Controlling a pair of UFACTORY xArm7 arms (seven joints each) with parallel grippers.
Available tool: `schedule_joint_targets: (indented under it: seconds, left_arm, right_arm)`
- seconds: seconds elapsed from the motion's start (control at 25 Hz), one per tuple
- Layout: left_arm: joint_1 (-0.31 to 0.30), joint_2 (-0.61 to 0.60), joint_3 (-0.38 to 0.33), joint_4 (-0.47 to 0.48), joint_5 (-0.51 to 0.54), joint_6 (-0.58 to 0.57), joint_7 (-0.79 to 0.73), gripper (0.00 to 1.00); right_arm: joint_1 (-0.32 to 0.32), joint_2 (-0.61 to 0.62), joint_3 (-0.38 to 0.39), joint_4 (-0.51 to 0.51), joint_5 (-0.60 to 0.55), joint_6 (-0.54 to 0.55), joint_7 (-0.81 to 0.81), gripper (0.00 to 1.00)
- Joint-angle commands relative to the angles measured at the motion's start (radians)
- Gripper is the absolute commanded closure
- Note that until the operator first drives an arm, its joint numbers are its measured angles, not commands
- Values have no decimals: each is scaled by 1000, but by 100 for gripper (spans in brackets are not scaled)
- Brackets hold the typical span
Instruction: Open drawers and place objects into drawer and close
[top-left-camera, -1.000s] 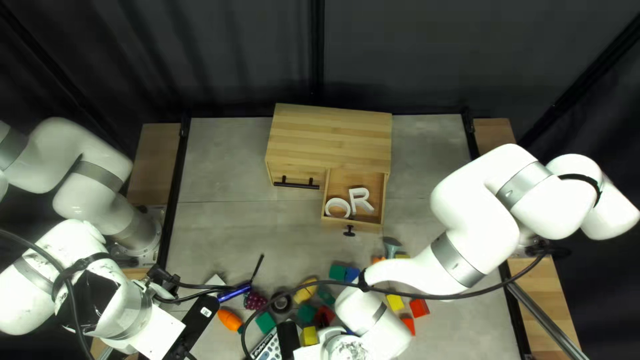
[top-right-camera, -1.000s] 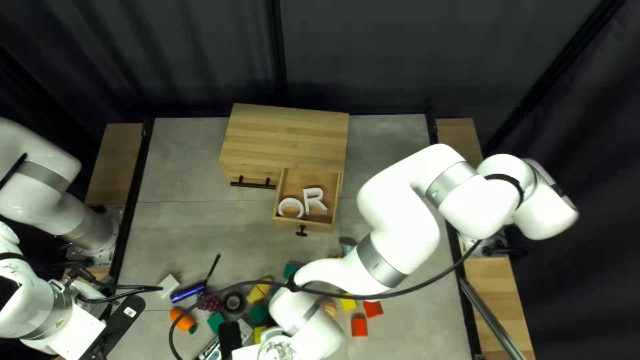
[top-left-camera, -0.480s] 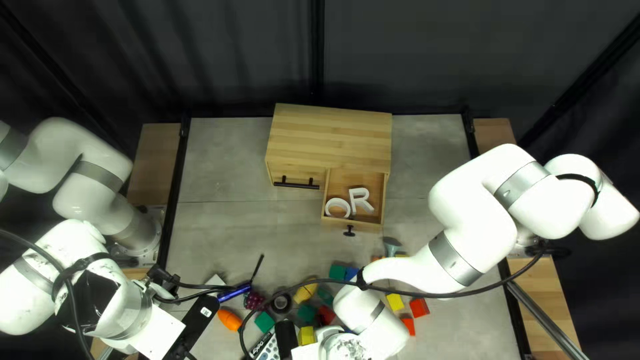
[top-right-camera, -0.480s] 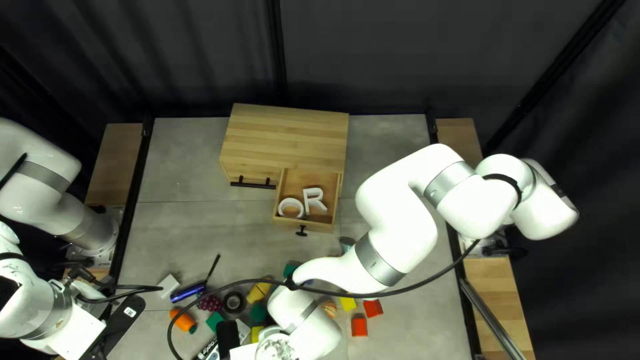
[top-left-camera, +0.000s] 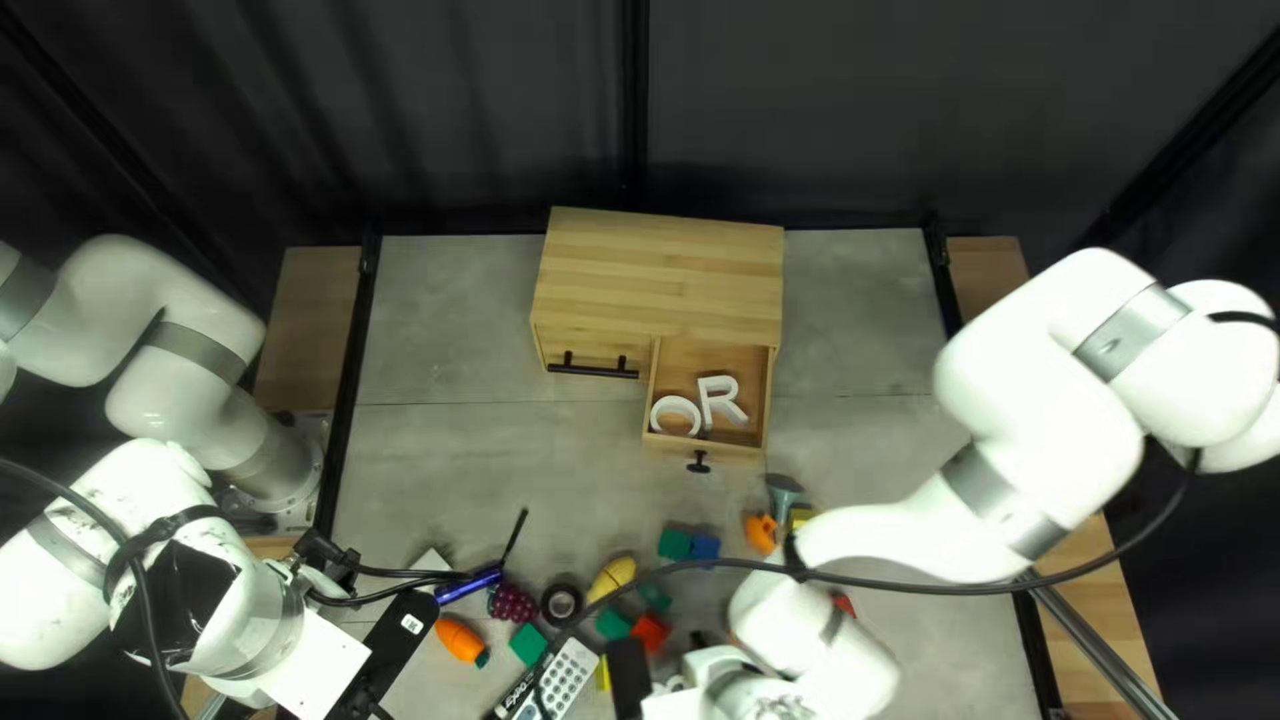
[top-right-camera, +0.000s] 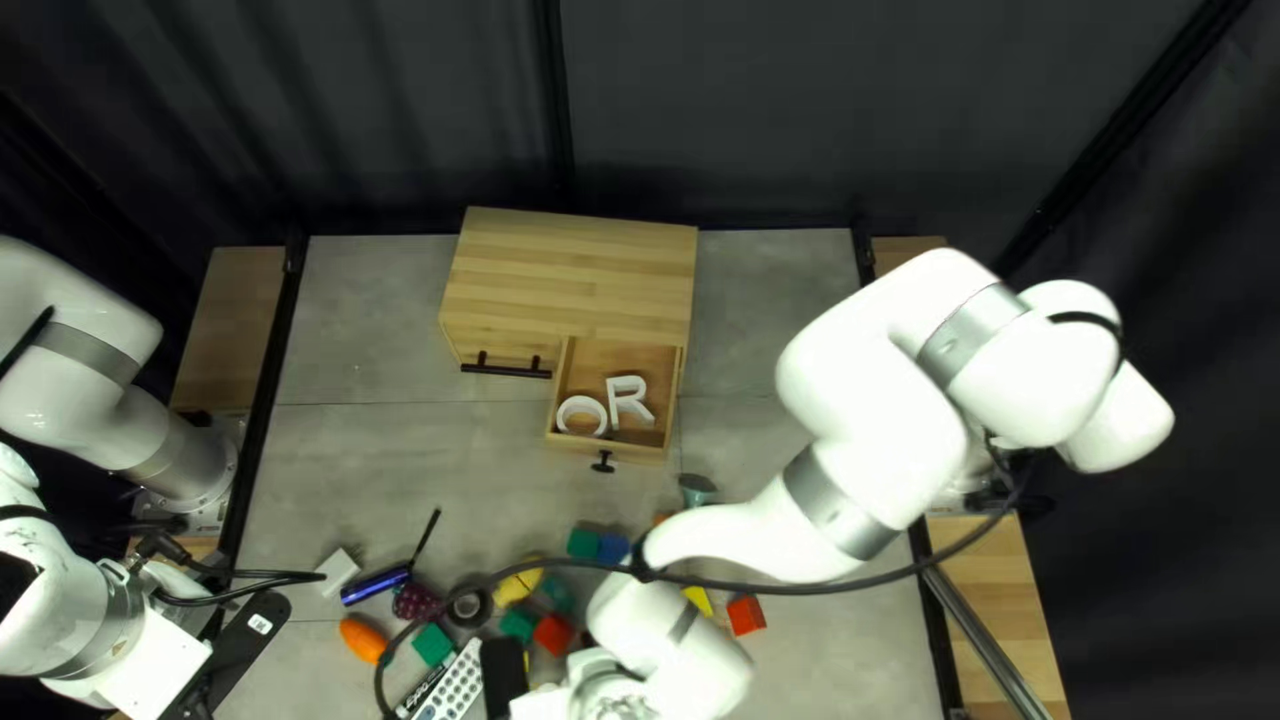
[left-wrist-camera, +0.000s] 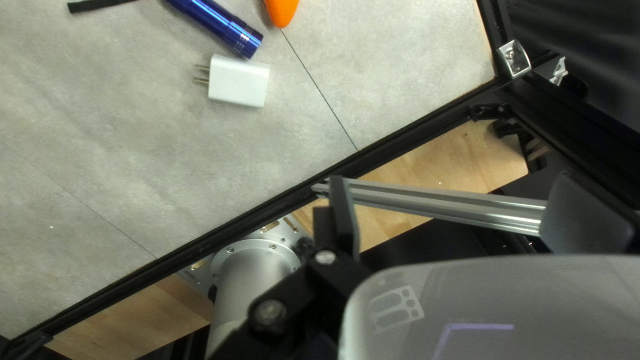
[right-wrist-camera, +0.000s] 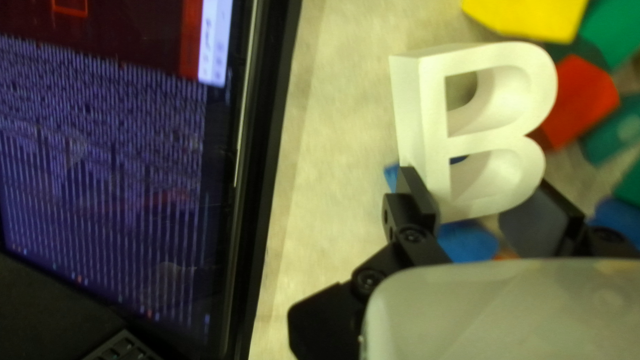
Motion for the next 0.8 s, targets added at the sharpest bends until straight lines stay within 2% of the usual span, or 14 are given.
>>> schedule_joint_targets:
  seconds: [0.04, 0.4, 0.56, 0.64, 0.68, 0.72, 0.8]
  left_arm:
    - [0, 0, 0, 0, 0, 0, 0, 0]
    - [0, 0, 0, 0, 0, 0, 0, 0]
    - [0, 0, 0, 0, 0, 0, 0, 0]
    - [0, 0, 0, 0, 0, 0, 0, 0]
    - [0, 0, 0, 0, 0, 0, 0, 0]
    - [0, 0, 0, 0, 0, 0, 0, 0]
    - [0, 0, 0, 0, 0, 0, 0, 0]
  right_arm:
    - [-20, -146, -7, -123, 23, 55, -1, 99]
    - [-69, -381, -48, -183, 69, 314, -65, 98]
    - [-80, -419, -59, -181, 52, 366, -75, 98]
    - [-77, -409, -55, -173, 48, 367, -68, 83]
    - [-75, -404, -54, -170, 47, 365, -66, 9]
    - [-67, -391, -46, -168, 45, 348, -50, 0]
    - [-55, -389, -34, -176, 33, 322, -33, 0]
